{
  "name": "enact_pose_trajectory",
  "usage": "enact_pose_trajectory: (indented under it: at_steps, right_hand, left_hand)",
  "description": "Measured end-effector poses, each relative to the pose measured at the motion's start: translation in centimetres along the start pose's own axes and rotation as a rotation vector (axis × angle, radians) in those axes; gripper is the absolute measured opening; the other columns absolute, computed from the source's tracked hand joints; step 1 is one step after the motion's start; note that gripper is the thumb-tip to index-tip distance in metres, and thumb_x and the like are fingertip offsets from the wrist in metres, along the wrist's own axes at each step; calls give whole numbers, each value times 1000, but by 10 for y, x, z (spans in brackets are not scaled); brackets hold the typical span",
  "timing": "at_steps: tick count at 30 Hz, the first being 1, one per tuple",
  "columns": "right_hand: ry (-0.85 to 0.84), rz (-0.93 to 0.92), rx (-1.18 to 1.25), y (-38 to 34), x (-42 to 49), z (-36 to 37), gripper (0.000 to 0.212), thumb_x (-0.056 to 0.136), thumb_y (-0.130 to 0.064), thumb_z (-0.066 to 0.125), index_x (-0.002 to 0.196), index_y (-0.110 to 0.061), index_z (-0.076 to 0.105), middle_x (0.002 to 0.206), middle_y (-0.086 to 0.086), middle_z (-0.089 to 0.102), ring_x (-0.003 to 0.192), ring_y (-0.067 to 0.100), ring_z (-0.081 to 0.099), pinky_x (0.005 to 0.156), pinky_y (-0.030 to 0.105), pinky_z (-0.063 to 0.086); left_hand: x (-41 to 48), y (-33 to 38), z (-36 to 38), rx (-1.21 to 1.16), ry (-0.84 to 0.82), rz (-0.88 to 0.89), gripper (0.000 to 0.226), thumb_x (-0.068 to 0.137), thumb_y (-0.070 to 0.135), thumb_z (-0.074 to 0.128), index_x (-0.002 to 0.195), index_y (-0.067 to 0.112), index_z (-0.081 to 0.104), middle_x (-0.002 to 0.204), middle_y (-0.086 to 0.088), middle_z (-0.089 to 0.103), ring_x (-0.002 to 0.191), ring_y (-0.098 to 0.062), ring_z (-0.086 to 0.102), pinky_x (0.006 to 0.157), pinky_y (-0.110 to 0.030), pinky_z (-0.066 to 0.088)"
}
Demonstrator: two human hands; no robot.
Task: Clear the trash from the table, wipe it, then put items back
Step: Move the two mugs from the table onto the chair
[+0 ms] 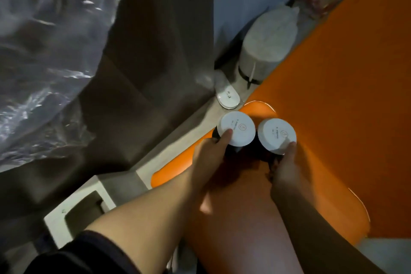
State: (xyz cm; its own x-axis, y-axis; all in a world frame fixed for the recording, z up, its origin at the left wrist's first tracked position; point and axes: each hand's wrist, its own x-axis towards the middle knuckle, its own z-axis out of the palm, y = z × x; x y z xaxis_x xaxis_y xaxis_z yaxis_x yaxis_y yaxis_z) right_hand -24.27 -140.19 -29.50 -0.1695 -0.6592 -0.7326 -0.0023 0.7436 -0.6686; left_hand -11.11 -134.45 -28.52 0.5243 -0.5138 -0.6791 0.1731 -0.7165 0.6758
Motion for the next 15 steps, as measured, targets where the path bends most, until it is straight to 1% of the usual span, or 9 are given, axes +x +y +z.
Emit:
enact_pose_trajectory:
  at_steps: [1, 2, 3, 4, 10, 11, 12, 14, 15]
  right_hand:
    - [12, -5, -50, -2, 15, -1, 62, 94, -60, 30, 135, -16, 47, 121, 13, 60, 104, 28, 57, 88, 43, 45]
    - [38, 0, -60, -2, 20, -5, 64, 92, -63, 32, 132, -17, 48, 115, 11, 62, 99, 25, 57, 80, 38, 46]
    - [43, 12, -53, -3, 26, -7, 65, 91, -65, 34, 132, -16, 48, 116, 10, 62, 101, 23, 57, 74, 34, 44]
    - [44, 20, -49, -4, 30, -8, 67, 90, -65, 35, 134, -16, 47, 118, 10, 62, 105, 23, 57, 73, 32, 43]
    - [-19, -46, -63, -12, 57, -12, 59, 94, -58, 36, 138, -20, 43, 124, 7, 60, 113, 22, 56, 95, 39, 48]
    - [-25, -49, -60, -12, 60, -12, 59, 94, -58, 36, 138, -20, 43, 119, 5, 61, 111, 22, 56, 94, 39, 49]
    - [-29, -58, -64, -11, 64, -12, 59, 94, -58, 36, 138, -20, 43, 108, 1, 62, 103, 20, 57, 88, 37, 50]
    - [-36, -62, -68, -10, 70, -11, 58, 94, -58, 36, 136, -18, 46, 83, -7, 52, 81, 13, 52, 72, 29, 47]
    - [-50, -57, -71, -10, 73, -11, 56, 95, -56, 36, 132, -17, 48, 77, -7, 47, 73, 10, 48, 68, 26, 43]
  left_hand:
    - [6, 3, 7, -2, 0, -4, 48, 84, 62, 53, 69, 17, 61, 71, -12, 64, 71, -28, 59, 71, -39, 47]
    - [12, 6, 13, -2, -9, -12, 48, 85, 60, 53, 68, 16, 60, 66, -10, 61, 68, -27, 57, 69, -38, 46]
    - [16, 9, 17, -3, -17, -16, 49, 86, 59, 53, 67, 15, 60, 62, -7, 58, 66, -24, 55, 68, -36, 44]
    - [20, 11, 21, 1, -28, -18, 49, 86, 59, 52, 67, 15, 60, 61, -5, 56, 66, -22, 54, 68, -35, 44]
    - [41, 21, 50, -17, -43, -24, 39, 88, 56, 52, 66, 25, 58, 64, 1, 57, 69, -18, 55, 76, -36, 48]
    - [43, 22, 52, -29, -45, -25, 37, 88, 55, 52, 67, 26, 57, 64, 2, 57, 68, -17, 55, 77, -36, 48]
    - [45, 23, 54, -28, -47, -18, 35, 89, 54, 52, 68, 27, 57, 64, 3, 57, 69, -17, 55, 78, -37, 48]
    - [49, 24, 56, -30, -49, -8, 35, 90, 54, 52, 69, 26, 57, 67, 2, 58, 77, -21, 60, 82, -40, 49]
    - [50, 24, 56, -37, -50, -10, 35, 90, 54, 51, 71, 25, 57, 71, 1, 59, 80, -23, 61, 82, -40, 49]
